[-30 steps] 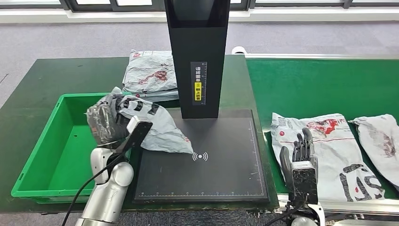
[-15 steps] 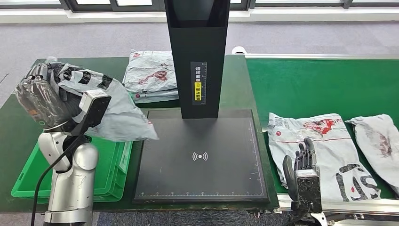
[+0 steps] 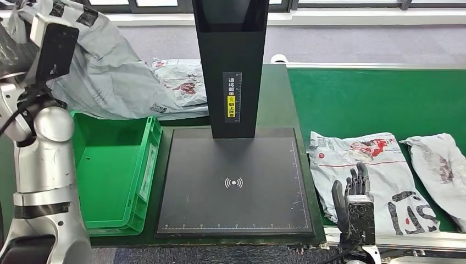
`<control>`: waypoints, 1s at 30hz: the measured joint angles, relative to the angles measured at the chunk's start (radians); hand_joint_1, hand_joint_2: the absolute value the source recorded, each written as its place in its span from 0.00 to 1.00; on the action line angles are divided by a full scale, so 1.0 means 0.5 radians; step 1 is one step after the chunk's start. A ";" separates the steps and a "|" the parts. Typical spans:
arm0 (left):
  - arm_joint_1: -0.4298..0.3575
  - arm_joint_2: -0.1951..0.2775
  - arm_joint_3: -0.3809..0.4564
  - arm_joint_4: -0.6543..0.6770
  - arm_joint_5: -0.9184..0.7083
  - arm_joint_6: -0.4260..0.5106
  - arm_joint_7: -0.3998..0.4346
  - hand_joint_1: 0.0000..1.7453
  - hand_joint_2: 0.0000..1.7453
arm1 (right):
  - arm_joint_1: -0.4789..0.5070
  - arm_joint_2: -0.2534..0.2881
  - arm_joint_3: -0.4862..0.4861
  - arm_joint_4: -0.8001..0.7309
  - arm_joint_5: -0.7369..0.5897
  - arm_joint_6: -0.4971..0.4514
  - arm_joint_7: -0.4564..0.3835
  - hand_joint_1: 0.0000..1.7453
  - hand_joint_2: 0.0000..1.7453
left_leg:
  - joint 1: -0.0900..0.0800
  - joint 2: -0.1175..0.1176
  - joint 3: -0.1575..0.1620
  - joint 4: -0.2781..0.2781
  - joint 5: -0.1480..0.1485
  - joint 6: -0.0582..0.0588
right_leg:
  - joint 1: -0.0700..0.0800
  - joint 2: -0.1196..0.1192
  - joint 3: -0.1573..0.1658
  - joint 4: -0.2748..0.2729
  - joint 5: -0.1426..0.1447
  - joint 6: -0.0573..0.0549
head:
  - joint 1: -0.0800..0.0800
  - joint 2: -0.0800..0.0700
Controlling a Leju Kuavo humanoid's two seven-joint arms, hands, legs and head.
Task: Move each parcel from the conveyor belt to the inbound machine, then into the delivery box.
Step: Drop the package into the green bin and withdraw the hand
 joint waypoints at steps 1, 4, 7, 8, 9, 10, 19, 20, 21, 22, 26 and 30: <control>-0.038 0.021 0.002 0.039 -0.002 -0.045 0.027 0.00 1.00 | 0.004 0.000 0.000 0.000 0.005 0.003 0.011 0.00 1.00 | 0.000 0.000 0.000 0.000 0.000 0.000 | 0.000 0.001 0.000 0.000 0.000 0.000 | 0.000 0.000; -0.115 0.078 0.013 0.187 -0.002 -0.154 0.089 0.00 1.00 | 0.021 0.001 -0.002 -0.012 0.037 0.043 0.047 0.00 1.00 | 0.000 0.000 0.000 0.000 0.000 0.000 | 0.000 0.002 -0.001 0.000 0.000 0.000 | -0.001 0.000; -0.143 0.123 0.025 0.334 -0.020 -0.204 0.134 0.00 1.00 | 0.037 0.004 -0.014 -0.036 0.069 0.088 0.065 0.00 1.00 | 0.000 0.001 0.000 0.000 0.000 0.000 | 0.001 0.002 -0.001 0.000 0.000 0.000 | 0.000 0.000; -0.147 0.137 0.029 0.380 -0.028 -0.213 0.146 0.00 1.00 | 0.040 0.005 -0.020 -0.044 0.075 0.097 0.069 0.00 1.00 | 0.001 0.001 0.000 0.000 0.000 0.000 | 0.001 0.003 -0.002 0.000 0.000 0.000 | -0.001 0.000; -0.150 0.151 0.034 0.422 -0.036 -0.218 0.155 0.00 1.00 | 0.043 0.007 -0.026 -0.051 0.079 0.104 0.072 0.00 1.00 | 0.001 0.002 0.000 0.000 0.000 0.000 | 0.001 0.003 -0.002 0.000 0.000 0.000 | 0.000 0.000; -0.151 0.162 0.038 0.456 -0.041 -0.220 0.159 0.00 1.00 | 0.045 0.009 -0.030 -0.056 0.081 0.107 0.075 0.00 1.00 | 0.001 0.002 0.000 0.000 0.000 0.000 | 0.001 0.003 -0.002 0.000 0.000 0.000 | 0.000 0.000; -0.172 0.202 0.065 0.591 -0.056 -0.225 0.173 0.00 1.00 | 0.056 0.018 -0.038 -0.078 0.083 0.108 0.080 0.00 1.00 | 0.000 0.002 -0.001 0.000 0.000 0.000 | 0.000 0.003 -0.002 0.000 0.000 0.000 | 0.000 0.000; -0.175 0.205 0.066 0.601 -0.067 -0.228 0.187 0.00 1.00 | 0.057 0.019 -0.038 -0.078 0.085 0.110 0.080 0.00 1.00 | 0.000 0.002 -0.001 0.000 0.000 0.000 | 0.000 0.003 -0.002 0.000 0.000 0.000 | 0.000 0.000; -0.180 0.212 0.069 0.614 -0.086 -0.231 0.210 0.00 1.00 | 0.058 0.020 -0.039 -0.079 0.088 0.114 0.080 0.00 1.00 | 0.000 0.002 -0.001 0.000 0.000 0.000 | 0.001 0.003 -0.002 0.000 0.000 0.000 | 0.000 0.000; -0.185 0.220 0.073 0.629 -0.113 -0.234 0.239 0.00 1.00 | 0.059 0.020 -0.040 -0.080 0.091 0.120 0.080 0.00 1.00 | 0.000 0.002 -0.001 0.000 0.000 0.000 | 0.001 0.003 -0.002 0.000 0.000 0.000 | 0.000 0.000; -0.200 0.280 0.108 0.739 -0.270 -0.205 0.360 0.00 1.00 | 0.066 0.021 -0.047 -0.086 0.099 0.141 0.084 0.00 1.00 | 0.001 0.003 -0.001 0.000 0.000 -0.001 | 0.002 0.004 -0.002 0.000 0.000 0.000 | -0.001 0.000; -0.195 0.352 0.159 0.838 -0.533 -0.162 0.519 0.00 0.25 | 0.067 0.022 -0.062 -0.093 0.113 0.158 0.098 0.00 1.00 | 0.003 0.003 -0.001 0.000 0.000 -0.001 | 0.004 0.004 -0.002 0.001 0.000 -0.001 | 0.000 0.000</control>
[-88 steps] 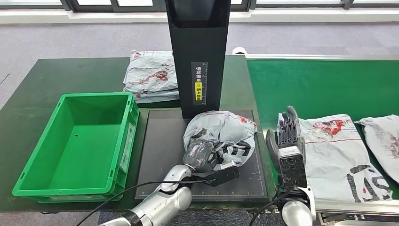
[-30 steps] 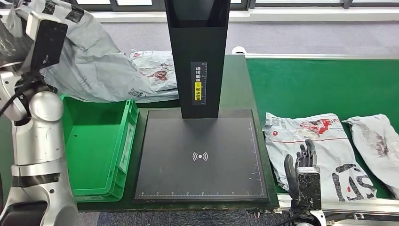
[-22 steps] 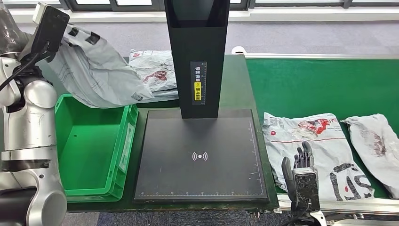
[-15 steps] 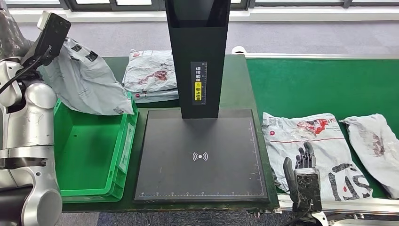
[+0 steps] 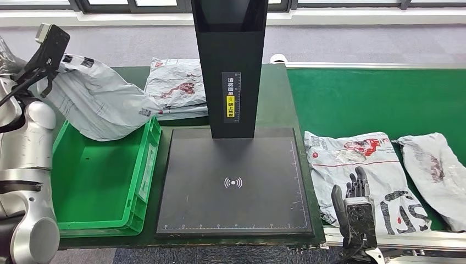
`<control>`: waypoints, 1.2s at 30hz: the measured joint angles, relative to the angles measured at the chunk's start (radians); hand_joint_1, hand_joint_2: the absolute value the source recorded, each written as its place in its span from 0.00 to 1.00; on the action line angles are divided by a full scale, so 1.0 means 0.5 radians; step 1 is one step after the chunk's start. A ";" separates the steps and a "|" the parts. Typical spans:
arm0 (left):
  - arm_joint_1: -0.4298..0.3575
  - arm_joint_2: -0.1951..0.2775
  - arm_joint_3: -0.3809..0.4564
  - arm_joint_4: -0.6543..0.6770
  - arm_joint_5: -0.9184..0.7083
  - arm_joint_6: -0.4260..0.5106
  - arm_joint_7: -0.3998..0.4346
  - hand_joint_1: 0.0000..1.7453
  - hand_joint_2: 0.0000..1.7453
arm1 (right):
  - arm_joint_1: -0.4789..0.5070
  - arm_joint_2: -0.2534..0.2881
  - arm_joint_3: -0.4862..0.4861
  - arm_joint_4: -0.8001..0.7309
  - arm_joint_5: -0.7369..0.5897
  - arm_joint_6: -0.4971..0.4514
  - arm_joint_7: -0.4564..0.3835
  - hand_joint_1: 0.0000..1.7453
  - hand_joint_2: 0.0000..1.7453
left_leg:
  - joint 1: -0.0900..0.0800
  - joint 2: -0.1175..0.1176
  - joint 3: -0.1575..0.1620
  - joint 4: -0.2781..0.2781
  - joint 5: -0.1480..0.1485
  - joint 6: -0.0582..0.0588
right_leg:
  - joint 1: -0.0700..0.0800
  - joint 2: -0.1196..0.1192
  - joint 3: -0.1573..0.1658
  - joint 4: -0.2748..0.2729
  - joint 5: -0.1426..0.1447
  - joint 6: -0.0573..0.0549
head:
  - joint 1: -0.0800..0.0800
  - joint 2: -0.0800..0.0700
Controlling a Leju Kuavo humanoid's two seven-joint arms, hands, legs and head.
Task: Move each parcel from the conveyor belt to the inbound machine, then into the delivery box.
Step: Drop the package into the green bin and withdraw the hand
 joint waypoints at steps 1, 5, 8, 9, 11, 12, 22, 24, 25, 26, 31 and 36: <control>0.005 0.020 0.009 0.015 -0.102 -0.037 0.058 0.00 0.00 | 0.000 0.001 -0.003 -0.003 0.008 0.006 0.009 0.00 1.00 | 0.000 0.000 0.000 0.000 0.000 0.000 | 0.000 0.000 0.000 0.000 0.000 0.000 | 0.000 0.000; 0.021 0.089 0.011 0.063 -0.287 -0.411 0.191 0.00 0.00 | 0.000 0.010 -0.015 -0.034 0.039 0.025 0.036 0.00 1.00 | 0.000 0.000 0.000 0.000 0.000 0.000 | 0.000 -0.001 -0.001 0.000 -0.001 -0.001 | 0.000 0.000; 0.032 0.137 -0.046 0.115 -0.289 -0.763 0.128 0.00 0.00 | 0.008 0.021 -0.046 -0.066 0.058 0.072 0.032 0.00 1.00 | 0.000 0.000 0.000 0.000 0.000 0.000 | -0.001 -0.001 0.000 0.000 0.000 -0.001 | 0.000 0.000; 0.045 0.158 -0.077 0.130 -0.289 -0.854 0.085 0.00 0.00 | 0.015 0.026 -0.060 -0.074 0.063 0.090 0.022 0.00 1.00 | 0.000 0.000 0.000 0.000 0.000 0.000 | -0.001 -0.001 0.000 0.000 0.000 -0.001 | 0.000 0.000; 0.092 0.197 -0.135 0.148 -0.290 -0.951 -0.017 0.00 0.00 | 0.031 0.033 -0.082 -0.085 0.071 0.121 -0.003 0.00 1.00 | -0.001 0.002 0.001 0.000 0.000 0.000 | -0.002 0.001 0.000 0.000 0.000 -0.001 | 0.000 0.000; 0.127 0.216 -0.156 0.149 -0.290 -0.966 -0.071 0.00 0.00 | 0.037 0.037 -0.093 -0.089 0.075 0.133 -0.014 0.00 1.00 | -0.001 0.003 0.001 0.000 0.000 0.000 | -0.002 0.002 0.000 0.000 0.000 -0.001 | 0.000 0.000; 0.481 0.300 -0.260 -0.153 -0.124 -1.059 -1.020 0.00 0.00 | 0.049 0.105 -0.224 -0.149 0.105 0.243 -0.067 0.00 1.00 | -0.001 0.006 0.000 0.000 -0.002 -0.001 | -0.001 0.004 -0.001 -0.001 0.000 -0.001 | 0.000 0.000; 0.562 0.333 -0.294 -0.300 0.064 -1.141 -1.231 0.00 0.00 | 0.049 0.107 -0.247 -0.153 0.095 0.261 -0.078 0.00 1.00 | -0.001 0.008 0.000 0.000 -0.002 -0.002 | -0.001 0.005 -0.002 -0.001 0.000 -0.001 | 0.000 0.000; 0.595 0.354 -0.309 -0.374 0.144 -1.178 -1.289 0.00 0.00 | 0.048 0.107 -0.259 -0.154 0.089 0.267 -0.082 0.00 1.00 | -0.001 0.008 0.000 0.000 -0.002 -0.002 | -0.001 0.005 -0.003 -0.001 0.000 -0.001 | 0.000 0.000; 0.620 0.373 -0.322 -0.435 0.201 -1.205 -1.322 0.00 0.00 | 0.046 0.107 -0.270 -0.155 0.084 0.270 -0.084 0.00 1.00 | -0.001 0.008 0.000 0.000 -0.002 -0.002 | -0.001 0.005 -0.002 -0.001 0.000 -0.001 | 0.000 0.000; 0.758 0.519 -0.349 -0.739 0.624 -1.336 -1.614 0.00 0.00 | 0.022 0.095 -0.292 -0.158 0.042 0.283 -0.081 0.00 1.00 | 0.000 0.008 0.000 0.000 -0.002 -0.002 | 0.000 0.005 -0.003 0.000 -0.001 -0.001 | -0.001 0.000; 0.880 0.601 -0.320 -1.028 0.991 -1.372 -1.851 0.00 0.00 | -0.005 0.060 -0.292 -0.157 0.008 0.275 -0.070 0.00 1.00 | 0.000 0.003 0.000 0.000 -0.002 -0.002 | 0.000 0.001 -0.001 0.000 -0.002 -0.002 | 0.000 0.000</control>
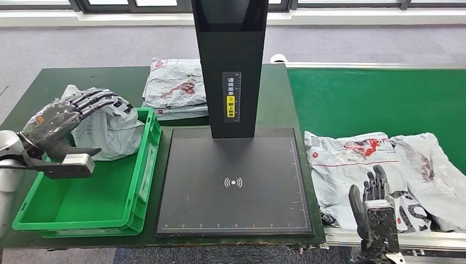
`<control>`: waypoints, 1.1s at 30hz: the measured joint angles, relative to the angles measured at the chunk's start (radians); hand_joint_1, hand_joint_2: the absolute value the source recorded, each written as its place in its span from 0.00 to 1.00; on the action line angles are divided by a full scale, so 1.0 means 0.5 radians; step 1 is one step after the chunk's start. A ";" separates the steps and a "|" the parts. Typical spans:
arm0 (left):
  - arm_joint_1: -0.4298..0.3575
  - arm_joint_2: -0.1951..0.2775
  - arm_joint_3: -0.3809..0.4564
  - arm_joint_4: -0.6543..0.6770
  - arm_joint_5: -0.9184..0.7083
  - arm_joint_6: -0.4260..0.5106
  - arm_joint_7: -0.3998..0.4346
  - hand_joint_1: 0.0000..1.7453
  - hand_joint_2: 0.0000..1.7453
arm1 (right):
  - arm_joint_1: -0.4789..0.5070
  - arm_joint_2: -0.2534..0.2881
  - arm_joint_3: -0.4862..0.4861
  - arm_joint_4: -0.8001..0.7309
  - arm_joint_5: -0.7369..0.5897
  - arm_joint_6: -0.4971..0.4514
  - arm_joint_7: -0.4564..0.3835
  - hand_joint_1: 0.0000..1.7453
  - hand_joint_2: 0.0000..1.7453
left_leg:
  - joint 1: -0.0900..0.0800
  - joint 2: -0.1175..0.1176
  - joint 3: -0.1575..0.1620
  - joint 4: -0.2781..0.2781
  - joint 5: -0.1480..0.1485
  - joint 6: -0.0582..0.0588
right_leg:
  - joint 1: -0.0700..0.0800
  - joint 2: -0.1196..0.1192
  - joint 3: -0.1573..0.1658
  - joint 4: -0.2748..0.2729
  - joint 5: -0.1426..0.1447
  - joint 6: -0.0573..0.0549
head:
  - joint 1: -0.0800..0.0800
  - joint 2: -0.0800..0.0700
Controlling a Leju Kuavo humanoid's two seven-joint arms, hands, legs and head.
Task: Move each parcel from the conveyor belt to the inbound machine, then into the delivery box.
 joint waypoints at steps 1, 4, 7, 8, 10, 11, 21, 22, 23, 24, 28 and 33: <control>0.012 0.006 0.004 -0.035 0.011 0.000 -0.007 0.00 0.00 | -0.002 -0.004 0.000 0.000 -0.003 -0.002 0.002 0.00 1.00 | 0.000 -0.001 0.000 0.000 0.000 0.000 | 0.000 -0.001 0.001 0.000 0.000 0.000 | 0.000 0.000; 0.036 0.018 0.018 -0.102 0.020 -0.002 -0.016 0.00 0.00 | -0.004 -0.012 0.000 0.000 -0.006 -0.004 0.006 0.00 1.00 | 0.000 -0.002 0.000 0.000 0.000 0.000 | 0.000 -0.002 0.001 0.000 0.000 0.000 | 0.000 0.000; 0.041 0.014 0.034 -0.135 0.038 0.029 -0.002 0.00 0.00 | -0.004 -0.017 0.000 0.000 -0.007 -0.005 0.010 0.00 1.00 | 0.000 -0.001 0.001 0.000 0.000 0.000 | 0.000 -0.001 0.000 0.000 0.000 0.000 | 0.000 0.000; 0.029 -0.006 0.047 -0.137 0.037 0.080 0.042 0.00 0.00 | -0.002 -0.017 0.000 0.000 -0.007 -0.006 0.012 0.00 1.00 | 0.000 -0.002 0.002 0.000 0.001 0.000 | 0.000 -0.002 -0.001 -0.001 0.000 0.000 | 0.000 0.000; -0.040 -0.097 0.099 -0.123 -0.021 0.313 0.281 0.00 0.00 | 0.003 -0.017 0.000 -0.002 0.000 -0.011 0.020 0.00 1.00 | 0.000 -0.005 0.001 0.001 0.002 0.000 | 0.000 -0.005 -0.001 -0.001 0.001 0.000 | 0.000 0.000; -0.100 -0.160 0.140 -0.105 -0.074 0.496 0.464 0.00 0.00 | 0.005 -0.015 0.000 -0.004 0.009 -0.014 0.026 0.00 1.00 | 0.000 -0.007 -0.001 0.001 0.003 0.000 | 0.001 -0.007 0.000 -0.001 0.001 -0.001 | 0.000 0.000; -0.373 -0.424 0.377 -0.013 0.352 1.245 0.840 0.00 0.50 | -0.019 -0.013 0.026 0.026 0.159 -0.118 0.123 0.00 1.00 | 0.000 -0.002 0.001 0.000 0.003 -0.001 | 0.000 -0.003 0.002 -0.001 0.003 -0.002 | 0.000 0.000; -0.303 -0.508 0.390 -0.069 0.582 1.217 0.742 0.00 0.75 | -0.058 -0.047 0.023 0.098 0.312 -0.158 0.215 0.00 1.00 | -0.001 -0.003 0.001 0.000 0.002 0.001 | -0.001 -0.003 0.002 -0.001 0.003 -0.002 | 0.000 0.000; -0.213 -0.605 0.393 -0.136 0.811 1.190 0.635 0.00 1.00 | -0.108 -0.091 0.016 0.190 0.491 -0.199 0.317 0.00 1.00 | -0.001 -0.003 0.002 0.000 0.001 0.002 | -0.003 -0.003 0.003 -0.001 0.003 -0.002 | 0.000 0.000; -0.101 -0.705 0.378 -0.210 0.996 1.161 0.539 0.00 1.00 | -0.164 -0.143 0.004 0.298 0.678 -0.234 0.416 0.00 1.00 | -0.002 -0.002 0.002 0.001 0.000 0.004 | -0.005 -0.002 0.003 -0.002 0.003 -0.001 | 0.000 0.000; 0.175 -0.902 0.242 -0.363 1.145 1.167 0.445 0.00 1.00 | -0.309 -0.298 -0.045 0.585 0.970 -0.257 0.547 0.00 1.00 | -0.006 -0.002 0.000 0.002 -0.001 0.007 | -0.008 -0.002 0.003 -0.003 0.004 0.003 | 0.001 0.000; 0.316 -1.047 0.134 -0.390 1.411 1.032 0.468 0.00 1.00 | -0.613 -0.500 -0.048 1.055 1.282 -0.186 0.663 0.00 1.00 | -0.008 0.001 0.000 0.003 -0.001 0.008 | -0.008 -0.001 0.003 -0.004 0.006 0.007 | 0.000 0.000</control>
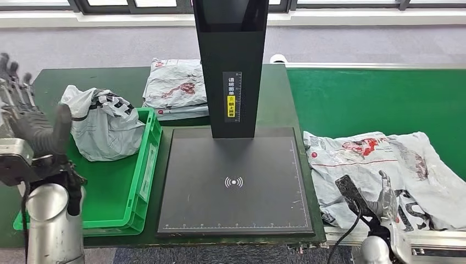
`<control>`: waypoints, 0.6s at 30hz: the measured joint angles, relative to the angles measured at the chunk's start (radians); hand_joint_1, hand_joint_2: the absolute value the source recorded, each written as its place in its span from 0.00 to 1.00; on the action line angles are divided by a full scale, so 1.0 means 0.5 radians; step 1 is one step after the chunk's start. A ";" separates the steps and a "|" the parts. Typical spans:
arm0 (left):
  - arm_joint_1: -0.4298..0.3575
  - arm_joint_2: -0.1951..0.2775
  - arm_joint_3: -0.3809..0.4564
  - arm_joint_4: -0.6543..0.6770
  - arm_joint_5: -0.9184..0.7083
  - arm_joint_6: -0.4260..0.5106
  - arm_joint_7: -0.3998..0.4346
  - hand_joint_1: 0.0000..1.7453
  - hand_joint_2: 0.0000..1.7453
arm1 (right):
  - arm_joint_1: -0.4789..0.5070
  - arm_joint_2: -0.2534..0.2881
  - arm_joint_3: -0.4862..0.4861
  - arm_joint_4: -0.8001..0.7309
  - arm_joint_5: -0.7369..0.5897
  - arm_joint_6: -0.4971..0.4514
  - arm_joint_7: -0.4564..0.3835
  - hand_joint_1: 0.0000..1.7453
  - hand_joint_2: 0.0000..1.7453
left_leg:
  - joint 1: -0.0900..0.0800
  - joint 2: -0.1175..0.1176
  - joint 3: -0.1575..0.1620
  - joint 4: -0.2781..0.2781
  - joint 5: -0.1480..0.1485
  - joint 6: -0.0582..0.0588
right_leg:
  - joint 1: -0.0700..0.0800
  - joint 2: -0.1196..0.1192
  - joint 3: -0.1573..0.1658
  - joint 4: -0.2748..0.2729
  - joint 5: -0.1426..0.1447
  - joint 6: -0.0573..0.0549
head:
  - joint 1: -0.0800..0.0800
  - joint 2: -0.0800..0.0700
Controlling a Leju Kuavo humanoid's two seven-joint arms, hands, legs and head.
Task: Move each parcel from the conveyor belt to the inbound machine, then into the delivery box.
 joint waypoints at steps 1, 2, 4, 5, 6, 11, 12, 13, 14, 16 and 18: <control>0.023 -0.028 -0.031 0.021 0.049 -0.037 -0.007 0.00 1.00 | -0.100 -0.047 0.010 0.138 0.061 0.034 -0.011 0.00 1.00 | 0.000 0.000 0.000 0.000 0.001 0.001 | 0.000 0.000 0.000 0.000 0.001 0.001 | 0.000 0.000; 0.043 -0.055 -0.064 0.054 0.099 -0.079 -0.019 0.00 1.00 | -0.207 -0.096 0.031 0.292 0.123 0.073 -0.031 0.00 1.00 | 0.000 0.000 0.000 0.000 0.002 0.002 | 0.000 0.000 0.000 0.000 0.003 0.002 | 0.000 0.000; 0.071 -0.105 -0.126 0.146 0.182 -0.156 -0.055 0.00 1.00 | -0.416 -0.187 0.101 0.595 0.226 0.151 -0.084 0.00 1.00 | 0.000 -0.001 0.000 0.001 0.005 0.004 | 0.000 0.000 0.000 0.000 0.005 0.003 | 0.000 0.000; 0.083 -0.126 -0.153 0.194 0.209 -0.185 -0.072 0.00 1.00 | -0.504 -0.229 0.146 0.734 0.261 0.183 -0.113 0.00 1.00 | 0.000 -0.002 0.000 0.001 0.006 0.005 | 0.000 -0.001 0.000 0.000 0.006 0.004 | -0.001 0.000; 0.094 -0.146 -0.177 0.238 0.226 -0.206 -0.083 0.00 1.00 | -0.580 -0.264 0.190 0.850 0.282 0.206 -0.137 0.00 1.00 | 0.000 -0.005 -0.001 0.002 0.008 0.006 | 0.000 -0.004 0.000 0.000 0.006 0.004 | 0.000 0.000; 0.138 -0.211 -0.250 0.371 0.257 -0.265 -0.093 0.00 1.00 | -0.809 -0.366 0.366 1.235 0.314 0.288 -0.223 0.00 1.00 | 0.000 -0.013 -0.004 0.001 0.010 0.005 | 0.000 -0.010 0.000 0.001 0.006 0.004 | 0.000 0.000; 0.145 -0.220 -0.260 0.389 0.258 -0.272 -0.093 0.00 1.00 | -0.840 -0.372 0.402 1.285 0.326 0.305 -0.223 0.00 1.00 | 0.000 -0.012 -0.005 0.001 0.009 0.005 | 0.000 -0.009 -0.001 0.001 0.006 0.004 | 0.000 0.000; 0.153 -0.229 -0.269 0.405 0.258 -0.278 -0.093 0.00 1.00 | -0.873 -0.375 0.440 1.335 0.341 0.327 -0.217 0.00 1.00 | 0.000 -0.011 -0.005 0.001 0.009 0.004 | 0.000 -0.008 -0.002 0.001 0.006 0.004 | 0.000 0.000; 0.161 -0.239 -0.278 0.420 0.258 -0.282 -0.093 0.00 1.00 | -0.907 -0.377 0.479 1.384 0.357 0.353 -0.209 0.00 1.00 | 0.000 -0.011 -0.005 0.001 0.009 0.004 | 0.000 -0.007 -0.002 0.001 0.006 0.004 | 0.000 0.000; 0.171 -0.254 -0.296 0.445 0.258 -0.291 -0.094 0.00 1.00 | -0.971 -0.376 0.549 1.470 0.383 0.402 -0.194 0.00 1.00 | 0.000 -0.010 -0.005 0.001 0.009 0.004 | 0.000 -0.007 -0.003 0.001 0.006 0.004 | 0.000 0.000; 0.177 -0.264 -0.307 0.464 0.258 -0.297 -0.095 0.00 1.00 | -1.018 -0.375 0.602 1.533 0.394 0.423 -0.187 0.00 1.00 | 0.000 -0.011 -0.005 0.001 0.009 0.004 | 0.000 -0.007 -0.003 0.001 0.006 0.005 | 0.000 0.000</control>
